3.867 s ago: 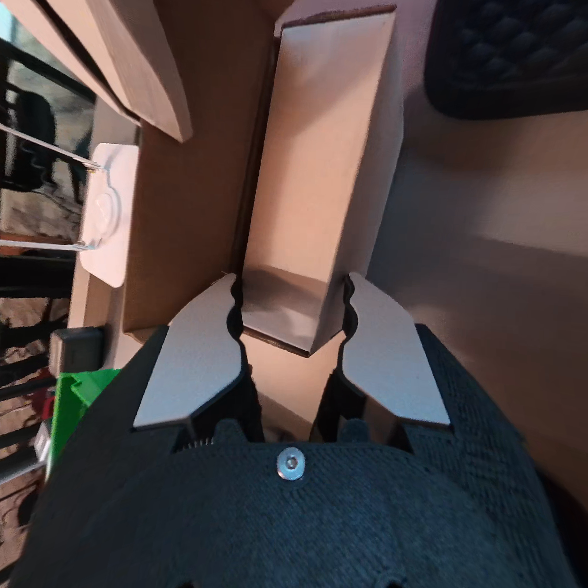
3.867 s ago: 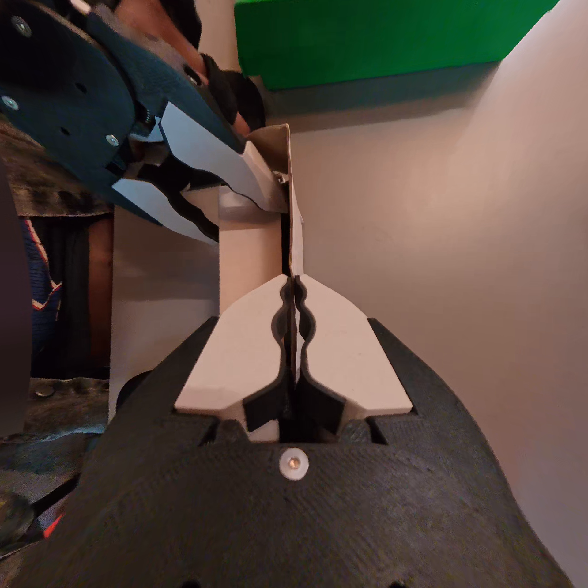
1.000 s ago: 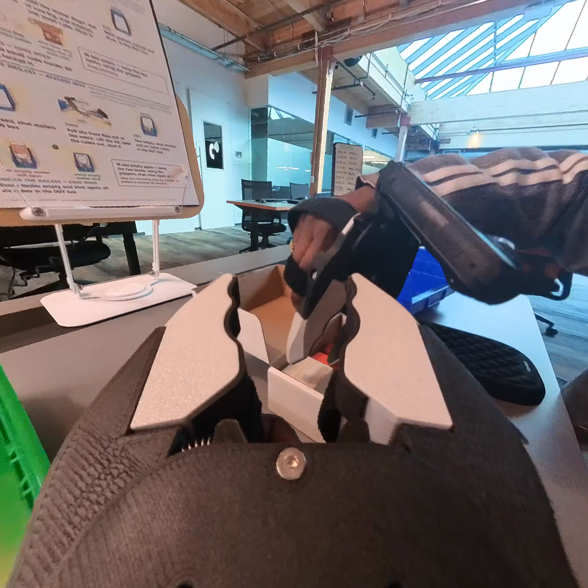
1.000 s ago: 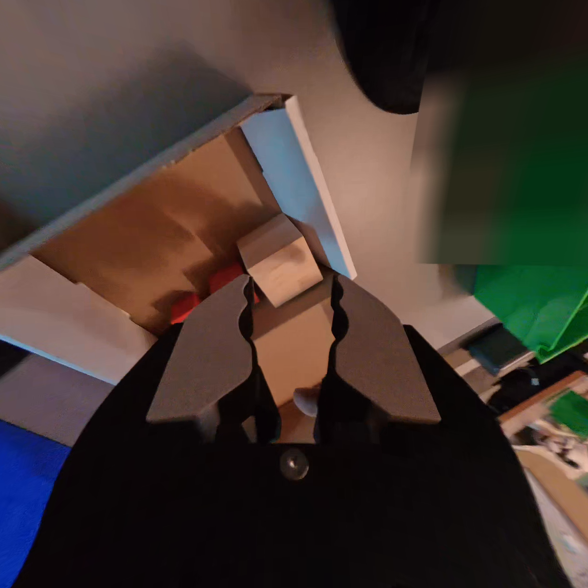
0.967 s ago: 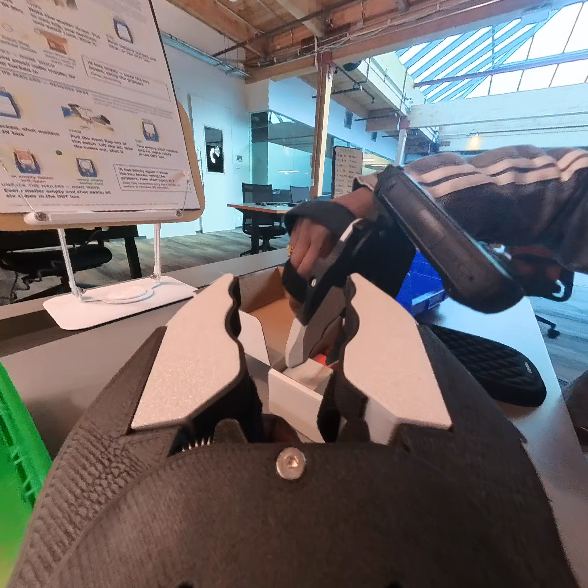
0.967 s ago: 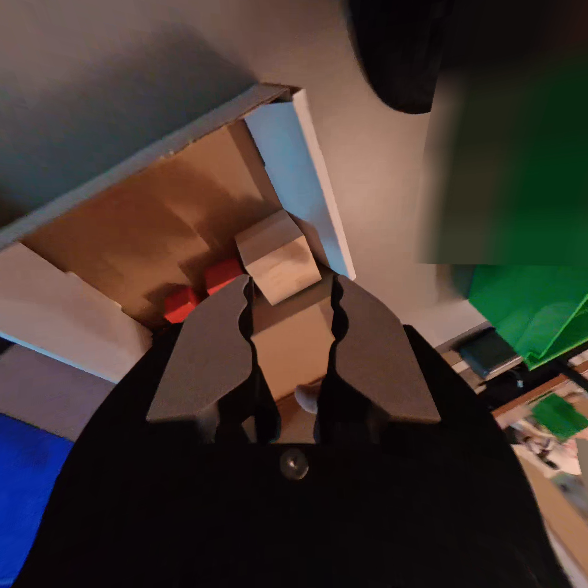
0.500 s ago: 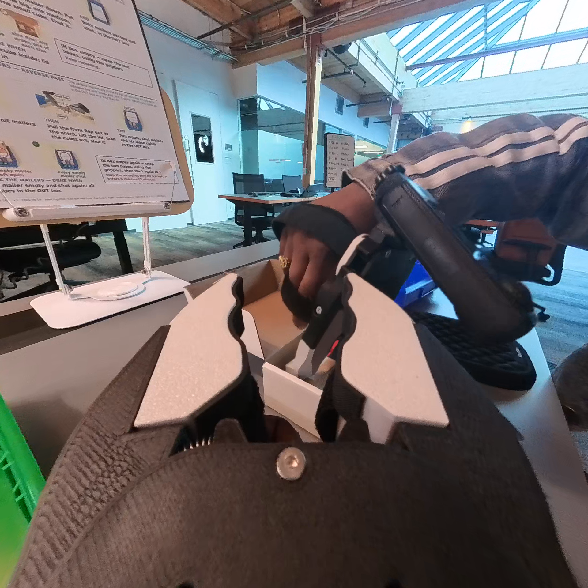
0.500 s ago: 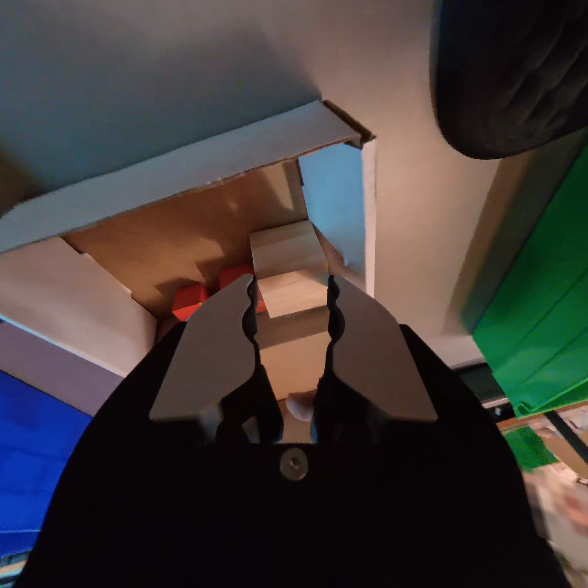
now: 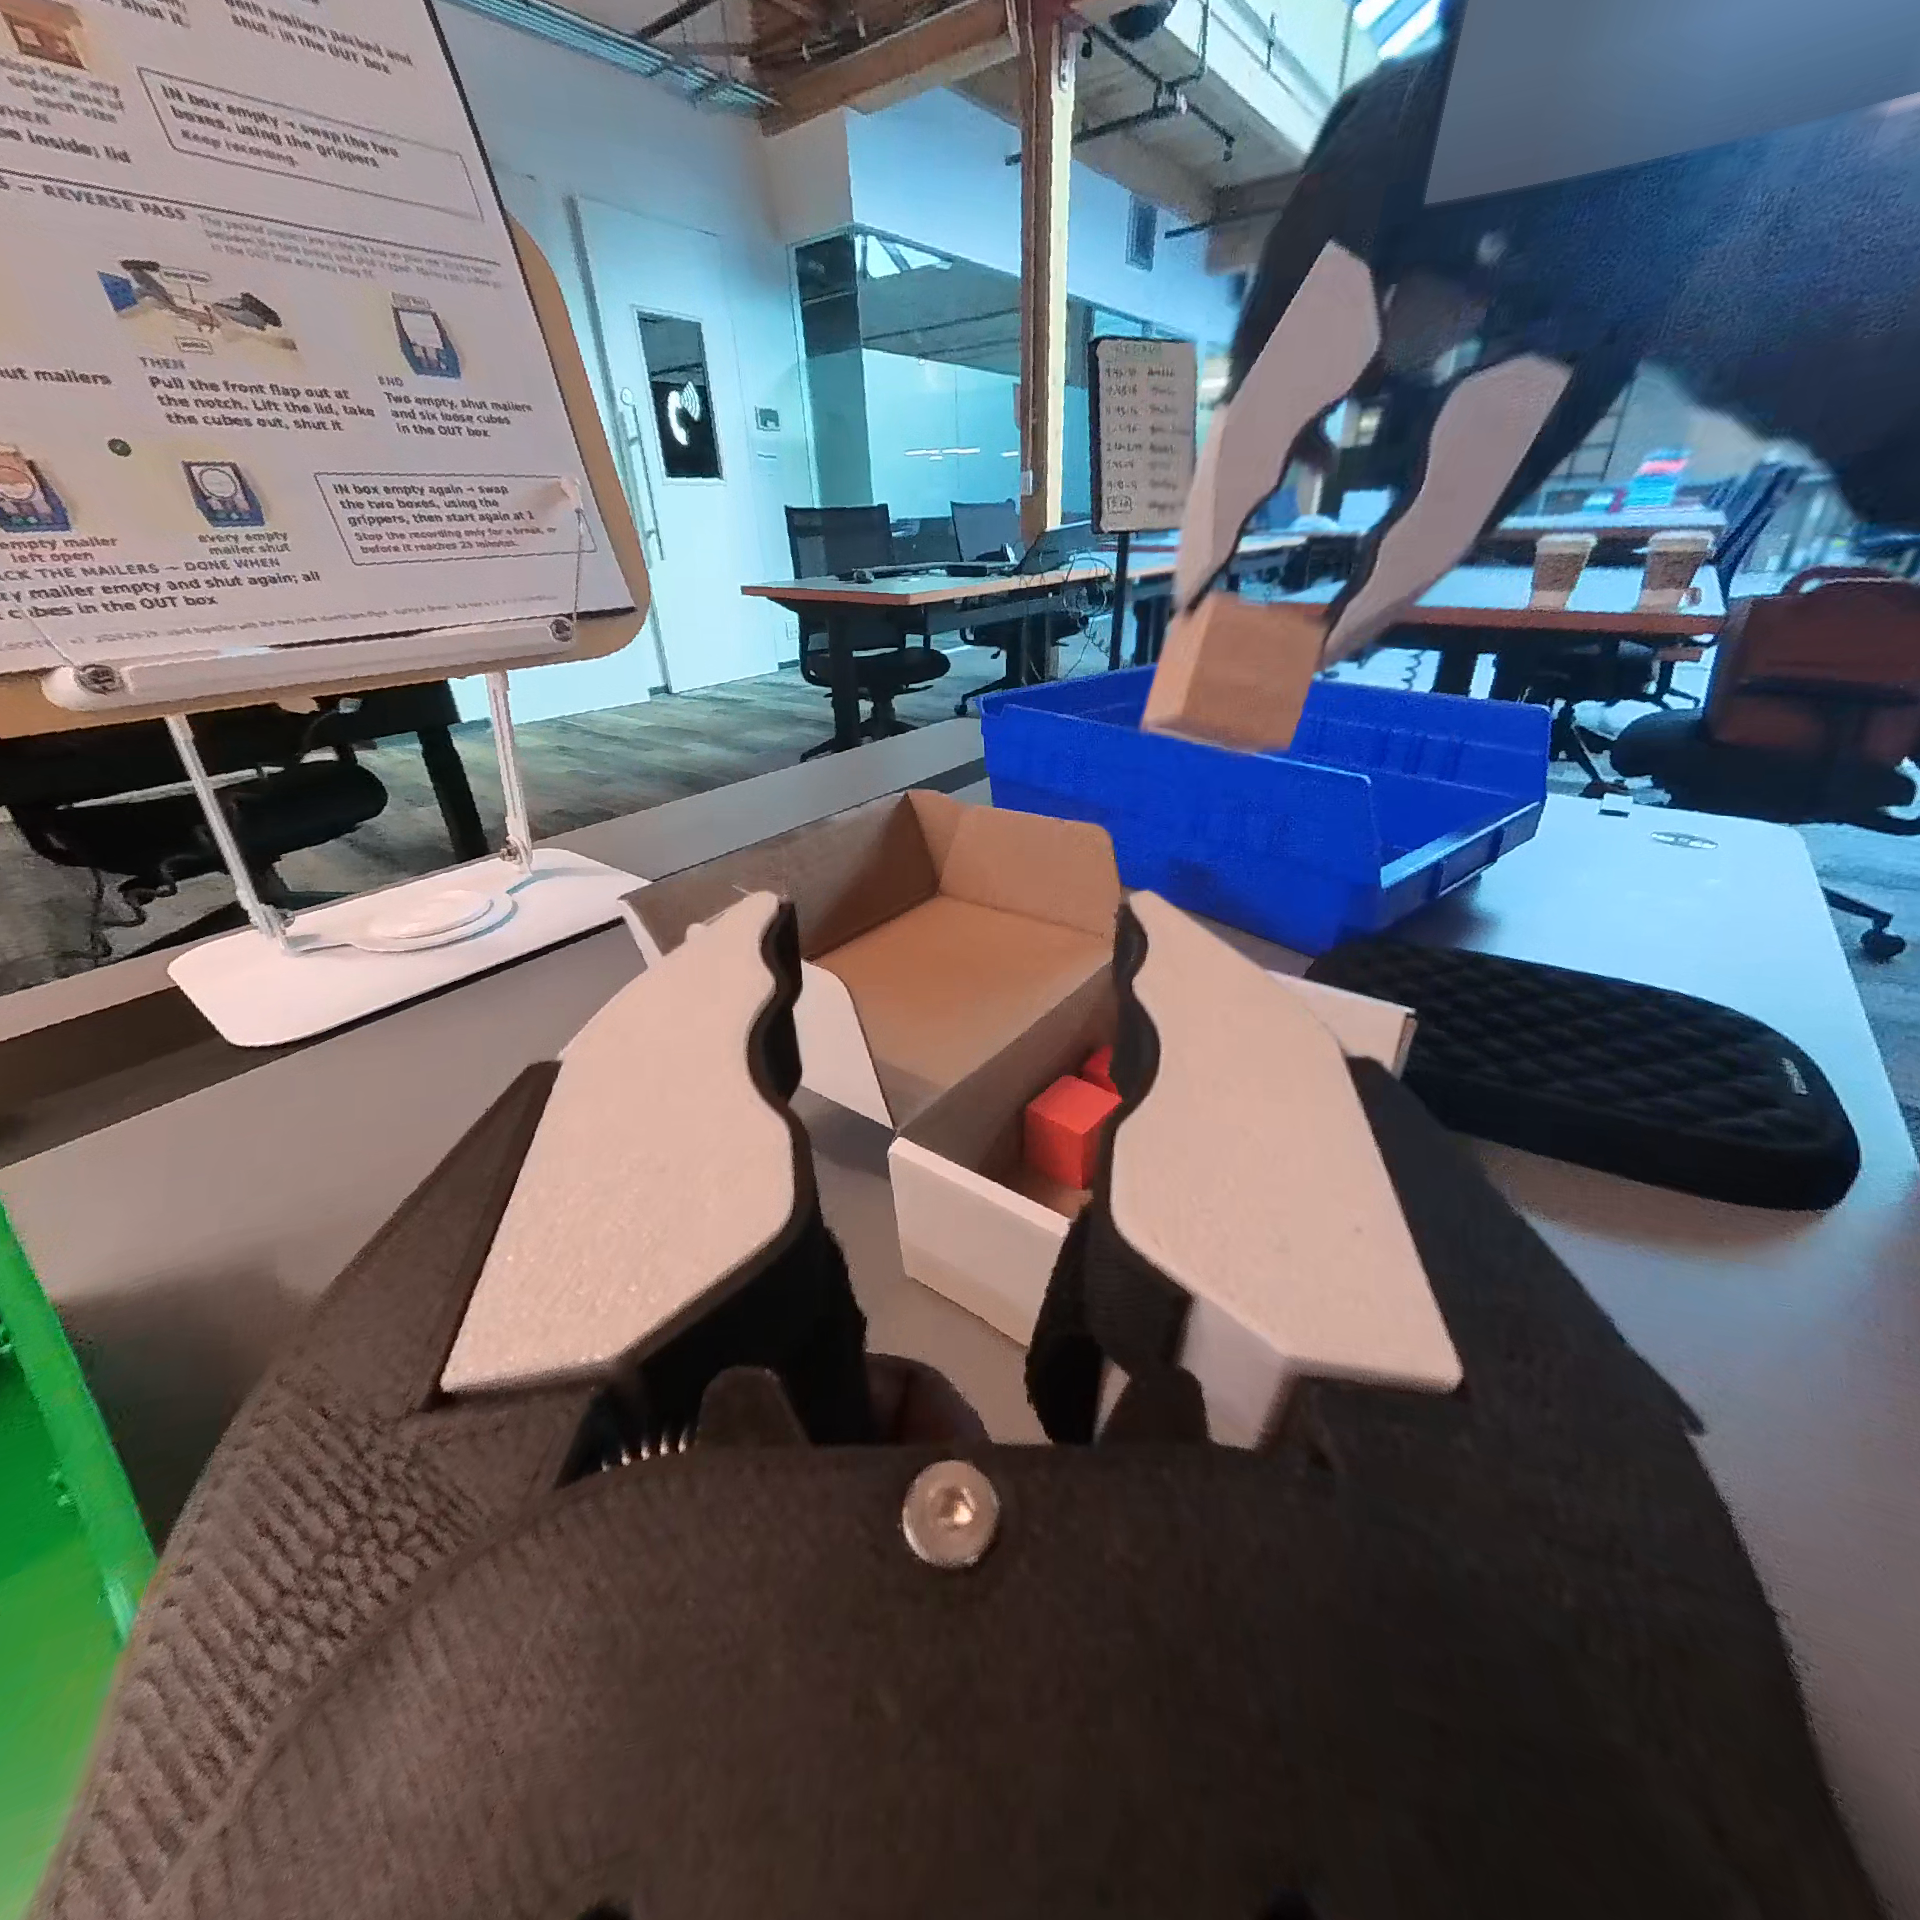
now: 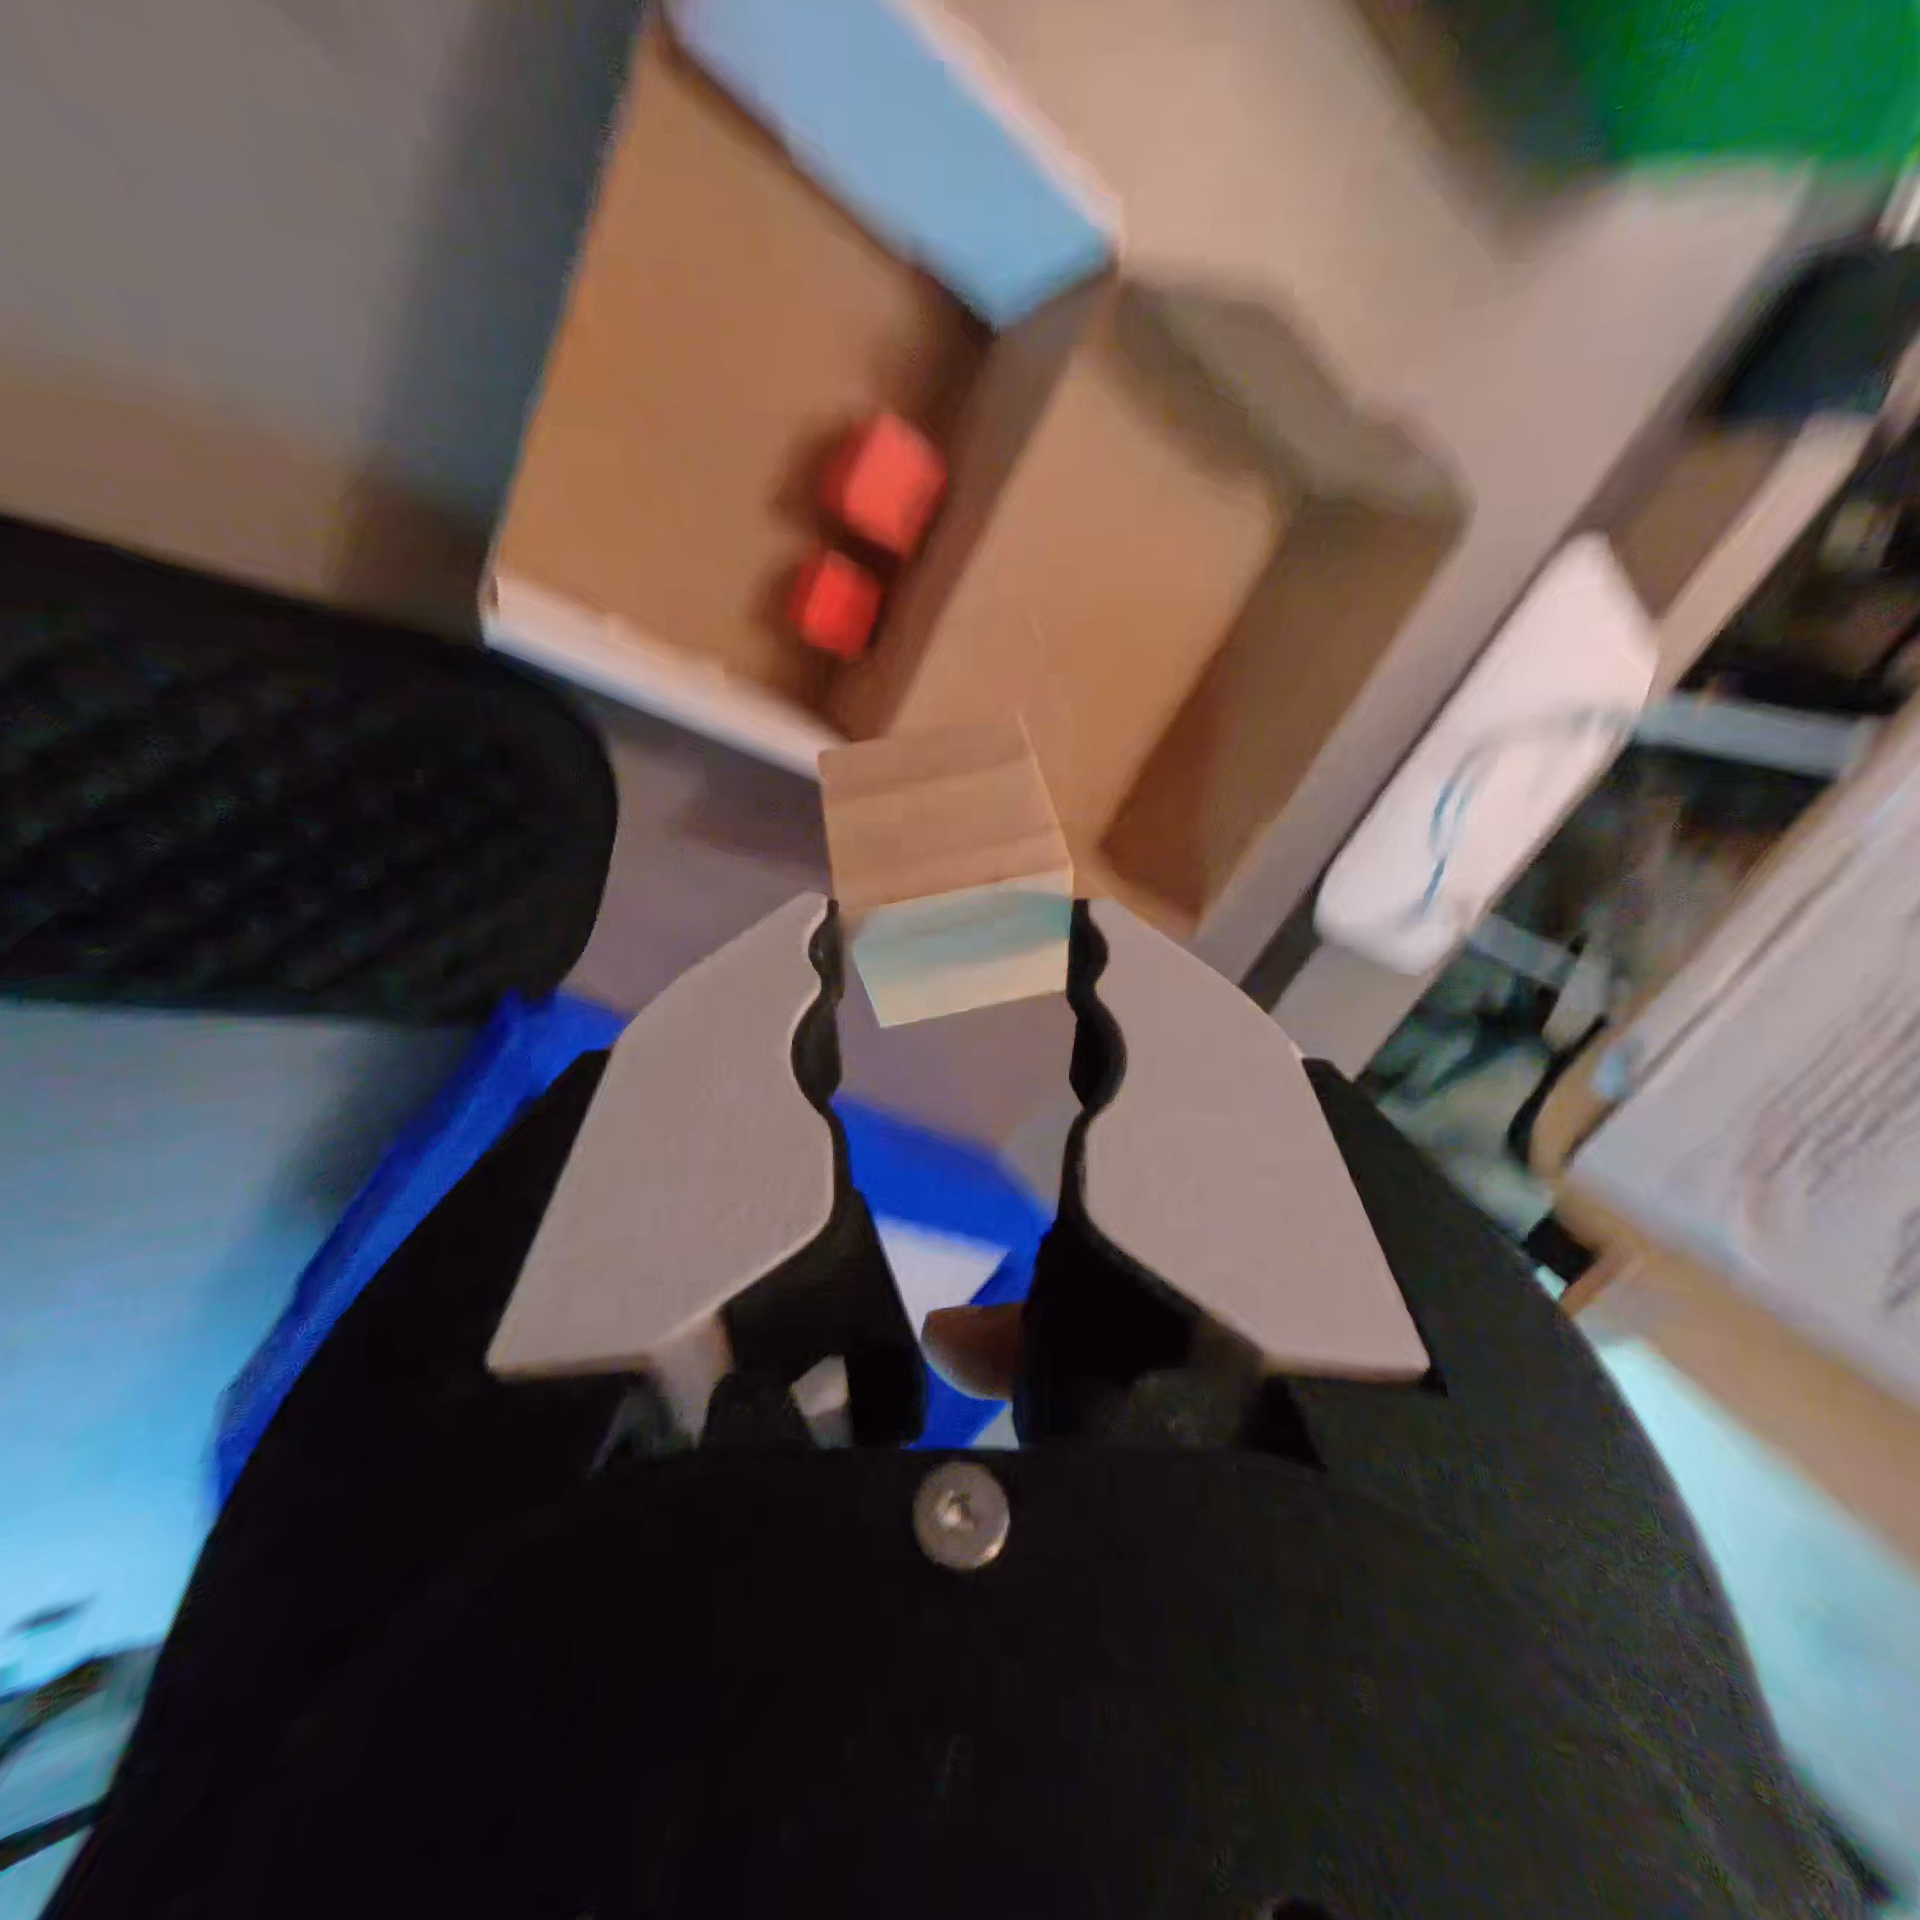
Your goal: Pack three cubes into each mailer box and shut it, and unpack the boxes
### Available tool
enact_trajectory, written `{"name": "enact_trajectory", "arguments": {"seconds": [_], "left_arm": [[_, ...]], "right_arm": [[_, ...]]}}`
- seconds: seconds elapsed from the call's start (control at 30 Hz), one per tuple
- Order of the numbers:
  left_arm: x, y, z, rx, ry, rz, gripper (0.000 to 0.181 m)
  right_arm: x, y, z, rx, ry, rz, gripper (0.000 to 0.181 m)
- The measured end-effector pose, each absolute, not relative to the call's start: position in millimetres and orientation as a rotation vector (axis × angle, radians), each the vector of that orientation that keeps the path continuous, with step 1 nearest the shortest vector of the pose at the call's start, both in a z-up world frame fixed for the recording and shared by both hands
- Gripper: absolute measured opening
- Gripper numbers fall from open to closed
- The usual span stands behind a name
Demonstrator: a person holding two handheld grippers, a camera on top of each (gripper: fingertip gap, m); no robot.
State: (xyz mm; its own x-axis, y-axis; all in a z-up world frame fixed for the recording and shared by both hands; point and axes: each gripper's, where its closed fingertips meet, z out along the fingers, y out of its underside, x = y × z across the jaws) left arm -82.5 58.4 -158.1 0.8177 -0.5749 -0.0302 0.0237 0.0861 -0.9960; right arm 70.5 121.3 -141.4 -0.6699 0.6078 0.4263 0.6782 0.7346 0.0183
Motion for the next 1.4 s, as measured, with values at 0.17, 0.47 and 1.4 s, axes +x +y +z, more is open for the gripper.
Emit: {"name": "enact_trajectory", "arguments": {"seconds": [0.17,0.47,1.4], "left_arm": [[-83.0,62.9,-163.6,-1.445,0.482,-0.452,0.057],[-82.7,68.4,-174.5,-1.484,0.493,-0.437,0.057],[-78.0,65.3,-175.2,-1.477,0.545,-0.387,0.056]], "right_arm": [[202.6,174.8,-134.8,-1.639,-2.341,-0.5,0.042],[318.9,228.0,-232.8,-2.268,-2.142,-0.554,0.042],[83.9,122.5,-149.3,-1.633,-1.9,0.578,0.055]]}}
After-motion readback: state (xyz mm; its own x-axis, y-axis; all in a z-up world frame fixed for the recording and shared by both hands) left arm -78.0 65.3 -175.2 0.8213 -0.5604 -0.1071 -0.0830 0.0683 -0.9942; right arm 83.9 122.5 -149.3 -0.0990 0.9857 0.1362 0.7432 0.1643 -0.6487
